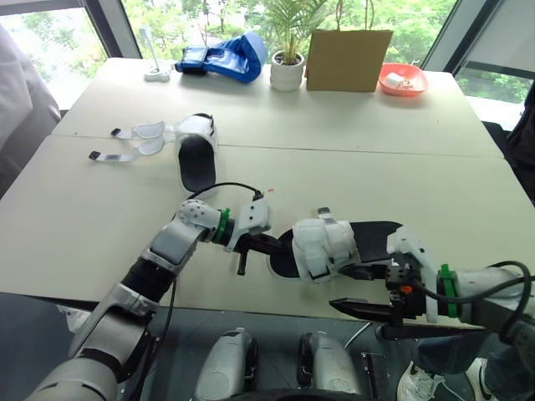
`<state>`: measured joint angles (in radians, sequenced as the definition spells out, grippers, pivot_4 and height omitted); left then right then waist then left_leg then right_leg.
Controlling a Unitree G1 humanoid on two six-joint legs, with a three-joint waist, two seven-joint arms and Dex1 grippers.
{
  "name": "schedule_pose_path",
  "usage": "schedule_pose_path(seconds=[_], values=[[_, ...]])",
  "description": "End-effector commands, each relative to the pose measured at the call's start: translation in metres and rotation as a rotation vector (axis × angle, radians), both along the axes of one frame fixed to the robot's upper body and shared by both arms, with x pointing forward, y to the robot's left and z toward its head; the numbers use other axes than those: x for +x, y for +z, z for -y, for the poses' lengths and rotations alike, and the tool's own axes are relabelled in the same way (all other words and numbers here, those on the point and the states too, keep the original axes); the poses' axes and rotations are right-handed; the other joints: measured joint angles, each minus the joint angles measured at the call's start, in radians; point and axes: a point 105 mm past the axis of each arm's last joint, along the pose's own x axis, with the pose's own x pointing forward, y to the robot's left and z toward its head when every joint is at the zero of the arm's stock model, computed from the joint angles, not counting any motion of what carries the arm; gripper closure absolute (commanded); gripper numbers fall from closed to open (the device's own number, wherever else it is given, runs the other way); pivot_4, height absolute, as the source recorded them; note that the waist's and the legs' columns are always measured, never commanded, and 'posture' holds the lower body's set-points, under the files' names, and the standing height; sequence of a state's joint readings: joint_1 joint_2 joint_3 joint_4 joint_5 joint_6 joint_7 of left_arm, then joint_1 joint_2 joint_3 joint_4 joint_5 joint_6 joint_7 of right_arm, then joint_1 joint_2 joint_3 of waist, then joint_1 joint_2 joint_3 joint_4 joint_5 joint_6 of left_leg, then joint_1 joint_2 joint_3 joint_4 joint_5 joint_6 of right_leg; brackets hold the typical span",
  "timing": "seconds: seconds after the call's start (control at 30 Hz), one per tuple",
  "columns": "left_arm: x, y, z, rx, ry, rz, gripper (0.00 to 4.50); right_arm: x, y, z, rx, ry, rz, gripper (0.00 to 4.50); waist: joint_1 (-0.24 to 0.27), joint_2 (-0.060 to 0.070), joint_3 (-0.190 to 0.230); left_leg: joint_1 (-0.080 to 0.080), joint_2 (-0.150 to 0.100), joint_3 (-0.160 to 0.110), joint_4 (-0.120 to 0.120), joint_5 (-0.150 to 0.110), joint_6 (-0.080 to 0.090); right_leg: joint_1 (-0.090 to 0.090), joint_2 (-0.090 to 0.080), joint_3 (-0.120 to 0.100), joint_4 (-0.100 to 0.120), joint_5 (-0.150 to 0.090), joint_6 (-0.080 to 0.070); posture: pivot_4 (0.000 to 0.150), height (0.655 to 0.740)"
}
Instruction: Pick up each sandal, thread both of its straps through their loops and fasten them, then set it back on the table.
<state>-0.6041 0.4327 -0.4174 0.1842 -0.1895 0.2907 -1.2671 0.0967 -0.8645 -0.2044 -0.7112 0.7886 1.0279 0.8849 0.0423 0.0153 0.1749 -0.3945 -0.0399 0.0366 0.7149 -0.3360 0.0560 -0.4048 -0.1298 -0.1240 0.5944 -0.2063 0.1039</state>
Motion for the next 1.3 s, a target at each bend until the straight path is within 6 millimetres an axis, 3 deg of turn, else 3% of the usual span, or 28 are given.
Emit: schedule_pose_path(seconds=[0.03,0.13,0.2,0.23,0.4,0.43,0.57,0.73,0.83,0.9,1.13,1.2,1.3], values=[[0.003,-0.009,-0.004,0.052,0.026,-0.006,4.5,0.005,-0.004,-0.004,0.022,-0.009,0.005,0.65,0.0,0.0,0.0,0.0,0.0,0.0,0.0,0.0,0.0,0.0,0.0,0.0,0.0,0.0,0.0,0.15,0.7214],[0.004,-0.008,-0.005,0.052,0.033,-0.006,4.5,0.01,-0.011,-0.01,0.044,-0.006,-0.011,0.65,0.0,0.0,0.0,0.0,0.0,0.0,0.0,0.0,0.0,0.0,0.0,0.0,0.0,0.0,0.0,0.15,0.7214],[0.005,-0.008,-0.005,0.052,0.035,-0.005,4.5,0.009,-0.012,-0.014,0.059,0.007,-0.022,1.19,0.0,0.0,0.0,0.0,0.0,0.0,0.0,0.0,0.0,-0.001,0.0,0.0,0.0,0.0,0.0,0.15,0.7214],[0.005,-0.008,-0.005,0.052,0.036,-0.006,4.5,0.009,-0.013,-0.017,0.066,0.016,-0.024,1.51,0.0,0.0,0.0,0.0,0.0,0.0,0.0,0.0,0.001,-0.001,0.0,0.0,0.0,0.0,0.0,0.15,0.7214],[0.004,-0.007,-0.005,0.049,0.039,-0.006,4.5,0.008,-0.021,-0.023,0.062,0.039,-0.035,4.12,0.0,0.0,0.0,0.0,0.0,0.0,0.0,0.0,0.001,-0.002,0.0,0.0,0.0,0.0,0.0,0.15,0.7214],[0.004,-0.007,-0.004,0.048,0.038,-0.005,4.5,0.009,-0.022,-0.023,0.06,0.035,-0.03,4.46,0.0,0.0,0.0,0.0,0.0,0.0,0.0,0.0,0.001,-0.001,0.0,0.0,0.0,0.0,0.0,0.15,0.7214],[0.003,-0.01,-0.004,0.058,0.03,0.002,4.5,0.006,-0.017,-0.02,0.073,0.048,-0.022,4.46,0.0,0.0,0.0,-0.001,0.0,0.0,0.0,0.0,0.001,-0.001,0.0,0.0,0.0,0.0,0.0,0.15,0.7214],[0.004,-0.012,-0.005,0.066,0.031,0.003,4.5,-0.019,-0.002,-0.02,0.097,0.14,-0.04,4.46,0.002,0.0,0.0,-0.003,0.0,0.0,0.0,0.0,0.001,-0.001,0.0,0.0,0.0,0.0,0.0,0.15,0.7214],[0.004,-0.014,-0.005,0.078,0.017,0.011,4.5,-0.061,0.019,-0.028,0.149,0.27,-0.079,4.46,0.007,0.0,0.0,-0.003,0.0,0.0,0.0,0.0,0.001,-0.001,0.0,0.0,0.0,0.0,0.0,0.15,0.7214],[0.004,-0.015,-0.004,0.081,0.008,0.019,4.5,-0.073,0.03,-0.031,0.171,0.306,-0.07,4.46,0.008,0.0,0.0,-0.003,0.0,0.0,0.0,0.0,0.001,-0.001,0.0,0.0,-0.001,0.0,0.0,0.15,0.7214],[0.006,-0.015,-0.003,0.079,0.001,0.023,4.5,-0.058,0.07,-0.039,0.241,0.322,0.038,4.46,0.003,-0.001,0.001,-0.004,0.0,0.0,0.0,-0.001,0.003,-0.002,0.0,0.0,-0.001,0.0,0.0,0.15,0.7214],[0.005,-0.015,-0.002,0.077,-0.003,0.025,4.5,-0.029,0.079,-0.04,0.287,0.201,0.076,4.46,-0.001,-0.001,0.001,-0.006,0.0,0.0,0.0,-0.001,0.002,-0.004,0.0,0.0,-0.001,0.0,0.0,0.15,0.7214],[0.005,-0.014,-0.002,0.074,-0.005,0.025,4.5,-0.002,0.078,-0.039,0.302,0.073,0.058,4.46,0.0,-0.001,0.001,-0.007,0.0,0.0,0.001,-0.001,0.002,-0.004,0.0,0.0,-0.002,0.0,0.0,0.15,0.7214]])
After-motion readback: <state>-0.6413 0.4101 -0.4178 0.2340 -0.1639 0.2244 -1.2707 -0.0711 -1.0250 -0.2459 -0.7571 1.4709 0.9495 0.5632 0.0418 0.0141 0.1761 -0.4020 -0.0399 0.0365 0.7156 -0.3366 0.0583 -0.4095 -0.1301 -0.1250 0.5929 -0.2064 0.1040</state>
